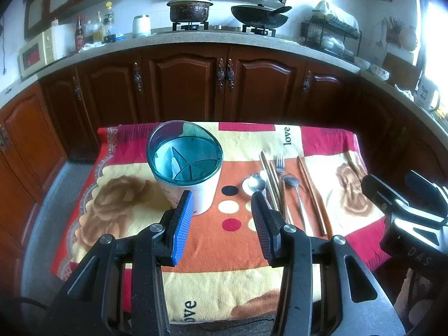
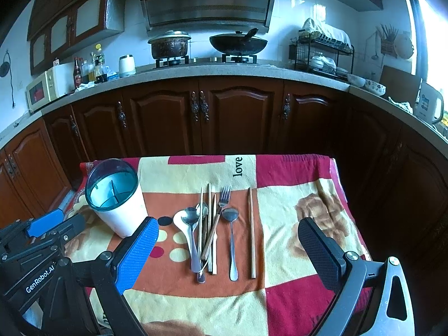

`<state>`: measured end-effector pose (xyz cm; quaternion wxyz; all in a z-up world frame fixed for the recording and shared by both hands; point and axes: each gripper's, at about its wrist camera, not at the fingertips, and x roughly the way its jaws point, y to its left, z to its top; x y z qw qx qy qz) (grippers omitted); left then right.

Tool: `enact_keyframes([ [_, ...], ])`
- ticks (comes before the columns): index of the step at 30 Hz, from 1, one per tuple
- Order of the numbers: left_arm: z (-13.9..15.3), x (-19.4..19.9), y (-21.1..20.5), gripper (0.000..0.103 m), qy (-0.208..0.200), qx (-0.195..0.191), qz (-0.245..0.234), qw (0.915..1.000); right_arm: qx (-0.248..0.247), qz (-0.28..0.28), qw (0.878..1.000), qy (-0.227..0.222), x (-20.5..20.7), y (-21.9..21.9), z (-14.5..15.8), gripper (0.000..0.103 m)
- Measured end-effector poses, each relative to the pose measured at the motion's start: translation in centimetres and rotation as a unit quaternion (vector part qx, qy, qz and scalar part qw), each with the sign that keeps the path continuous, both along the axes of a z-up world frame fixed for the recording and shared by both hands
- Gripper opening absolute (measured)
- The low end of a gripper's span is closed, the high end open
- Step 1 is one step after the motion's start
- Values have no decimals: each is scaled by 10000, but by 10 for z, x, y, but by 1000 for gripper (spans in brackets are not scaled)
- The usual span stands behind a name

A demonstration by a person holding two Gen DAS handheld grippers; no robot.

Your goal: Organize utensils

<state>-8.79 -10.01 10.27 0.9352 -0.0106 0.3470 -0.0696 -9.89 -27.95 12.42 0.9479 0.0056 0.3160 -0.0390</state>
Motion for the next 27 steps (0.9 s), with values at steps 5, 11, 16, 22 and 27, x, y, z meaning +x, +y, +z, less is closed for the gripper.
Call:
enact_keyframes([
  [5,0,0,-1,42,-5,15,6,10000,3,1,10000,9,0,0,1,99],
  [11,-1,1,0,42,0,19,5,10000,7,-3,10000,20,1,0,1,99],
  [16,-1,3,1,42,-21,-8,8,10000,2,-2,10000,21,2,-1,1,99],
  [22,-1,3,0,42,-26,-15,-13,10000,-23,-8,10000,56,4,-1,1,99],
  [27,-3,4,-1,42,13,-21,-34,10000,-26,-5,10000,73,5,-2,0,99],
])
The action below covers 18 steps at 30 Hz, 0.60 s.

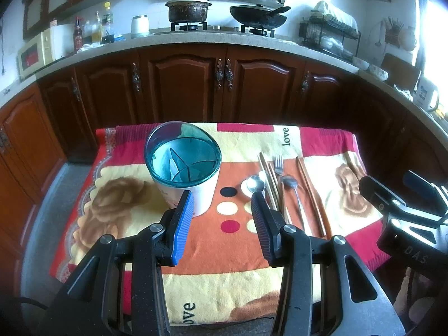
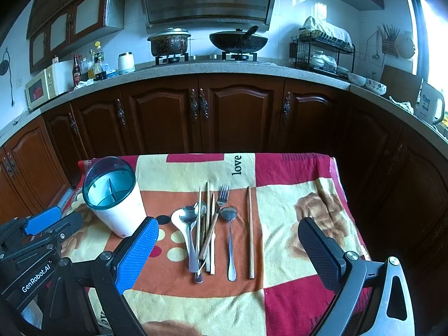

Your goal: Organize utensils

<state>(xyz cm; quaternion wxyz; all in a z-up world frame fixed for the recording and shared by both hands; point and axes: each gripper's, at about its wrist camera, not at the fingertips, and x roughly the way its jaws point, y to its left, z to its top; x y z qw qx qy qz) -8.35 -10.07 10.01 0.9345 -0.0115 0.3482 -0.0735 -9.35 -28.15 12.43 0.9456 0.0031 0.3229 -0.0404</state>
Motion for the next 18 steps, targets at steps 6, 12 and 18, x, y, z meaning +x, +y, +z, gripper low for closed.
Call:
enact_keyframes([
  [6,-5,2,-2,42,91,3,-26,10000,19,-11,10000,19,0,-1,-2,99],
  [12,-11,6,0,42,198,-44,-2,9998,17,-45,10000,77,3,-4,-7,99],
  [18,-19,12,-3,42,322,14,12,9995,81,-87,9998,155,8,-11,-15,99],
])
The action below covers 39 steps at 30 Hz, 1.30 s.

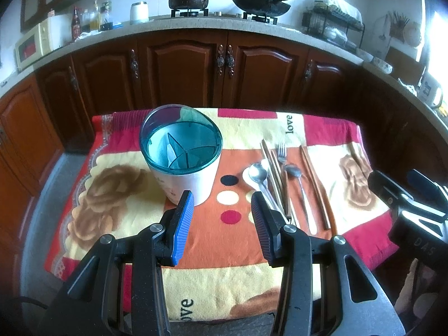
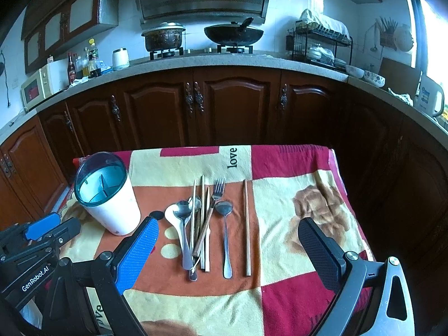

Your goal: Organize utensils

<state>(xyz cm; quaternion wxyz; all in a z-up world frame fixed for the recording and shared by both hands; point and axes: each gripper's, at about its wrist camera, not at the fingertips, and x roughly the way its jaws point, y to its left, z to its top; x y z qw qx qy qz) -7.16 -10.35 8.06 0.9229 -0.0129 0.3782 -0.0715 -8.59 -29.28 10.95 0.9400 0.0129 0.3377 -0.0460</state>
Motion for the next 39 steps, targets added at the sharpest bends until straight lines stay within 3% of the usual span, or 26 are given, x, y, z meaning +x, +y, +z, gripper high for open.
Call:
enact_keyframes([
  [16,-22,19,-12,42,274,163,-80,9995,123,-28,9993,338,18,-16,-29,99],
  [21,-35,27,-15,42,483,121,-133,9987,356,202,9979,504,33,-27,-47,98],
  [23,-40,31,-19,42,563,118,-191,9982,492,314,9961,660,44,-34,-58,84],
  [27,-47,40,-29,42,670,69,-309,9973,924,480,9904,914,70,-53,-82,73],
  [29,-51,47,-35,42,767,27,-369,9964,1052,514,9873,1074,85,-60,-94,56],
  [32,-56,57,-45,42,855,43,-468,9952,1368,560,9812,1240,110,-74,-112,44],
  [36,-61,73,-59,42,1026,12,-608,9929,1769,852,9703,1410,139,-76,-127,42],
  [39,-63,86,-69,42,1064,92,-627,9923,1632,1030,9680,1607,160,-67,-141,37],
])
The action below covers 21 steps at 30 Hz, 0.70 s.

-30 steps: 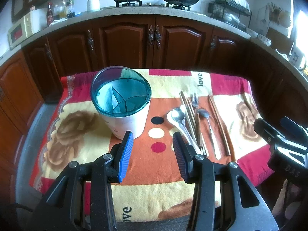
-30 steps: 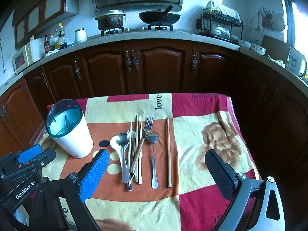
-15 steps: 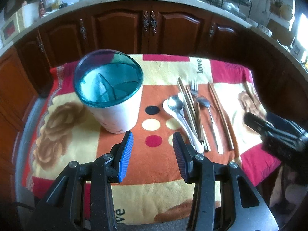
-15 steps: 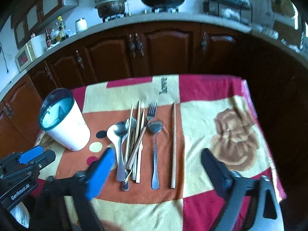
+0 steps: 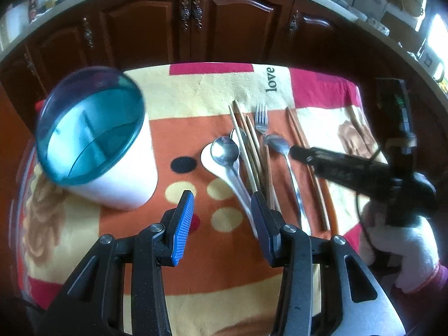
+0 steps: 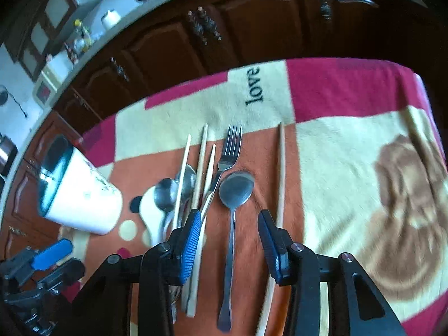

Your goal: Organize utensils

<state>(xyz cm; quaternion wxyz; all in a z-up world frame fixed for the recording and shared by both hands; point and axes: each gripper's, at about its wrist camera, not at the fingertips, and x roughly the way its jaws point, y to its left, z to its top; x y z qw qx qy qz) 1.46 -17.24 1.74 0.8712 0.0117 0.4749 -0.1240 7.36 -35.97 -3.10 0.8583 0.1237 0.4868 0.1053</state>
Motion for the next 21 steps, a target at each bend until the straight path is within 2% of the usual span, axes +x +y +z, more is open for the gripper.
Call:
enact_keyframes([
  [2,0,9,-5,42,10,22,-1,10000,30,133,9998,131,8,4,-9,34],
  [4,1,18,-7,42,23,33,20,10000,-202,169,9994,234,14,7,-17,33],
  [5,2,22,-7,42,36,33,27,10000,-278,188,9990,282,16,8,-21,29],
  [8,2,35,-15,42,56,88,-3,9999,-80,303,9988,363,23,7,-32,19],
  [11,0,48,-25,42,72,189,-13,9998,-130,344,9990,246,29,6,-34,6],
  [16,-6,78,-39,42,279,168,61,9994,89,39,9999,107,24,-21,-33,4],
  [21,-27,117,-55,42,783,92,175,9967,372,4,9993,107,21,-30,-36,4],
])
